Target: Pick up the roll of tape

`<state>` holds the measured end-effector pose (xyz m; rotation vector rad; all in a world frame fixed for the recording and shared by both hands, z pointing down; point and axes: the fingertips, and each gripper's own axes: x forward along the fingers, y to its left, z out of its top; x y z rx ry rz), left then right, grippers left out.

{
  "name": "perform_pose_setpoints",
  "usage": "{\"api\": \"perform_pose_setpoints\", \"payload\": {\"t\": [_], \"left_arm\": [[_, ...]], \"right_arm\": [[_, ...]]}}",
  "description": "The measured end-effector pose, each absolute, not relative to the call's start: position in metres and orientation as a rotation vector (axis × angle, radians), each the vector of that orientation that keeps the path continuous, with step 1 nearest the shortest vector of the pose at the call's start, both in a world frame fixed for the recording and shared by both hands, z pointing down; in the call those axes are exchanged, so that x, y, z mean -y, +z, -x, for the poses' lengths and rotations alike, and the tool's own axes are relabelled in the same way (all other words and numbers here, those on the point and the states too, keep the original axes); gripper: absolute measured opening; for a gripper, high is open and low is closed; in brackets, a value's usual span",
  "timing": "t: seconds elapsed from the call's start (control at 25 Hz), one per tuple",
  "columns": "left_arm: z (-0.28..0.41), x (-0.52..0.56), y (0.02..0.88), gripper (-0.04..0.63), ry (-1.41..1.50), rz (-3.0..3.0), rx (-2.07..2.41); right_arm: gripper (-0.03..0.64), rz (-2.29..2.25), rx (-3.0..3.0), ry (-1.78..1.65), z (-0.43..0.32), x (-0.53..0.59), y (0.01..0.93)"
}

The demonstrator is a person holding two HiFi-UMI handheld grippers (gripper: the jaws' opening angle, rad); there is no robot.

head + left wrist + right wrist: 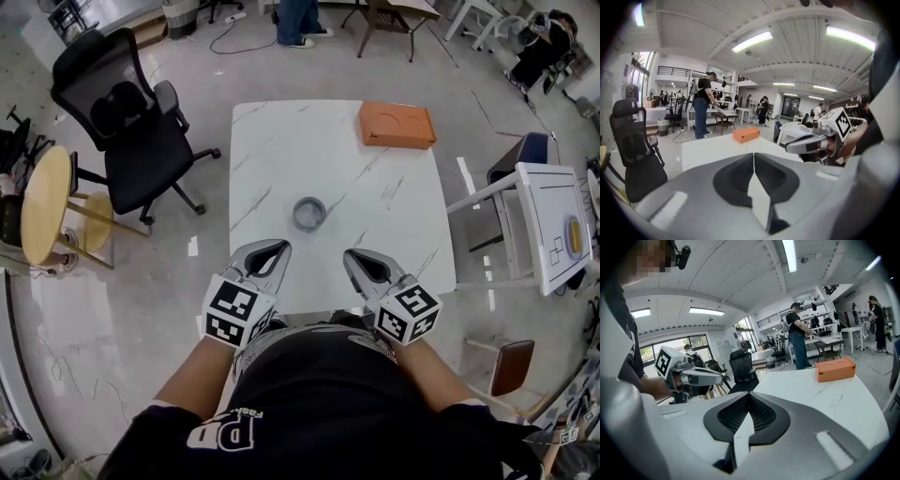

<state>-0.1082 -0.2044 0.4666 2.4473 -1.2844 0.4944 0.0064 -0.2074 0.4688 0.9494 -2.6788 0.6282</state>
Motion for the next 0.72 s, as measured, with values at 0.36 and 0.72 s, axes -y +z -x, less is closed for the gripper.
{"api": "perform_pose_setpoints", "payload": {"t": [0.36,0.72], "left_arm": [[0.093,0.207,0.464,0.061,0.515,-2.413,1.348],[0.081,0.202,0.467,0.144,0.599,-2.438,1.324]], "right_arm": [[-0.002,-0.879,2.717,0.636,-0.02,0.216,0.467],[-0.002,-0.876,2.733,0.66,-0.022,0.218,0.47]]}}
